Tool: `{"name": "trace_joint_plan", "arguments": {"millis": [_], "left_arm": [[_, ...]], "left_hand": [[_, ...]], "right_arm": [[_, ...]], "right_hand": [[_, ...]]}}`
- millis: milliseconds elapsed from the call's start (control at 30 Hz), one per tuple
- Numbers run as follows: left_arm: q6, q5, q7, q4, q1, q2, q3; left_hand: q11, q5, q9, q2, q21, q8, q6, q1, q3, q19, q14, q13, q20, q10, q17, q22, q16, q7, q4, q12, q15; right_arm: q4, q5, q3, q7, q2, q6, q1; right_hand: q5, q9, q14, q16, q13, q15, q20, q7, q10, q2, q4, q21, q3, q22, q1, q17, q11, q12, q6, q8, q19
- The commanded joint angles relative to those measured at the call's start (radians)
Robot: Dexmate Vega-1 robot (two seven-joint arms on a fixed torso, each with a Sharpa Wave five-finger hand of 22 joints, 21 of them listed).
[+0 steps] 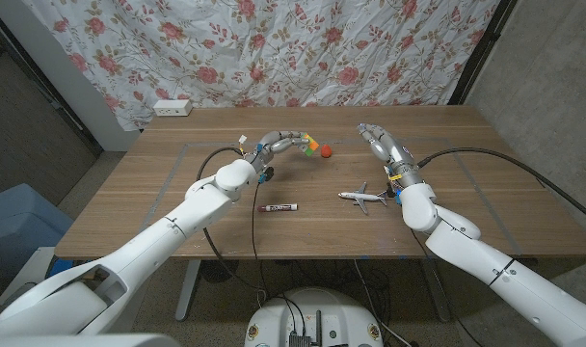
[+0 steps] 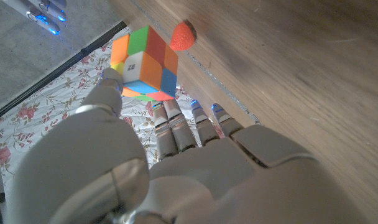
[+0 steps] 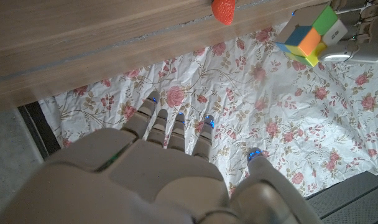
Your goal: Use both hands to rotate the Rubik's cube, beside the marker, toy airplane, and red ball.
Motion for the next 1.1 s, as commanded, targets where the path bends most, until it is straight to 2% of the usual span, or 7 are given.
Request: {"name": "trace_joint_plan", "arguments": {"millis": [33,300,400,733,833,900,1100], "left_arm": [[0.051,0.122,-0.03,-0.023,-0.027,0.058,0.016],[0.061,0.18,-0.051,-0.026,-0.046,0.088,0.023],[0.059,0.179,-0.055,-0.023,-0.044,0.091,0.015],[0.066,0.242,-0.095,-0.02,-0.072,0.124,0.032],[0.069,0.231,-0.09,-0.016,-0.066,0.116,0.02],[0.077,0.268,-0.099,-0.02,-0.08,0.129,0.036],[0.058,0.309,-0.122,-0.003,-0.099,0.132,0.053]], "left_hand": [[-0.041,0.007,0.001,0.007,0.0,0.003,0.008,-0.006,0.008,-0.007,-0.003,0.003,0.002,0.033,-0.001,0.001,0.004,0.014,-0.001,-0.001,-0.023],[-0.041,0.007,0.001,0.007,0.0,0.003,0.007,-0.007,0.008,-0.007,-0.003,0.002,0.004,0.03,-0.001,0.001,0.005,0.013,-0.001,-0.002,-0.023],[-0.042,0.007,0.001,0.007,0.001,0.003,0.006,-0.007,0.008,-0.006,-0.002,0.002,0.004,0.03,-0.001,0.001,0.006,0.012,-0.001,-0.002,-0.024],[-0.045,0.007,0.001,0.007,0.002,0.004,0.009,-0.007,0.008,-0.006,0.0,0.002,0.005,0.033,-0.001,0.001,0.008,0.011,-0.002,-0.001,-0.025],[-0.044,0.007,0.001,0.006,0.002,0.004,0.01,-0.007,0.009,-0.006,0.001,0.002,0.004,0.035,-0.001,0.001,0.008,0.009,-0.002,0.0,-0.026],[-0.044,0.007,0.0,0.006,0.002,0.006,0.015,-0.007,0.009,-0.006,0.002,0.002,0.004,0.039,-0.001,0.001,0.009,0.011,-0.002,0.002,-0.026],[-0.045,0.007,0.0,0.006,0.003,0.007,0.017,-0.007,0.009,-0.004,0.003,0.002,0.003,0.038,-0.002,0.001,0.009,0.008,-0.002,0.001,-0.027]], "right_arm": [[0.078,0.118,0.041,0.021,0.012,0.088,0.023],[0.14,0.247,0.071,0.044,0.048,0.155,0.032],[0.153,0.255,0.067,0.045,0.049,0.153,0.042],[0.26,0.356,0.079,0.078,0.082,0.262,0.078],[0.296,0.389,0.083,0.092,0.094,0.303,0.087],[0.309,0.396,0.083,0.094,0.096,0.314,0.092],[0.356,0.449,0.088,0.119,0.114,0.359,0.104]], "right_hand": [[0.006,0.003,0.007,0.002,0.001,0.0,-0.01,0.003,0.014,0.006,-0.008,0.003,0.004,0.002,-0.006,0.0,-0.001,0.008,-0.006,0.001,0.006],[0.007,0.003,0.013,0.002,0.001,-0.001,-0.016,0.005,0.025,0.007,-0.009,0.004,0.005,0.002,-0.005,-0.002,0.008,0.009,-0.006,0.006,0.015],[0.007,0.003,0.016,0.003,0.001,-0.002,-0.015,0.007,0.025,0.008,-0.008,0.004,0.006,0.002,-0.006,-0.002,0.011,0.008,-0.005,0.007,0.017],[0.007,0.003,0.017,0.001,0.001,-0.006,-0.019,0.013,0.025,0.008,-0.007,0.003,0.005,0.002,-0.008,-0.003,0.011,0.005,-0.004,0.01,0.02],[0.007,0.002,0.037,0.006,0.001,-0.014,-0.025,0.013,0.041,0.006,-0.008,0.009,0.004,0.002,-0.008,-0.006,-0.003,0.008,-0.015,0.008,0.043],[0.007,0.002,0.047,0.007,0.001,-0.014,-0.026,0.012,0.05,0.002,-0.009,0.011,0.003,0.002,-0.009,-0.007,-0.008,0.009,-0.018,0.008,0.055],[0.007,0.002,0.052,0.006,0.001,-0.019,-0.03,0.012,0.062,-0.003,-0.009,0.015,0.0,0.002,-0.01,-0.01,-0.005,0.01,-0.022,0.009,0.073]]}}
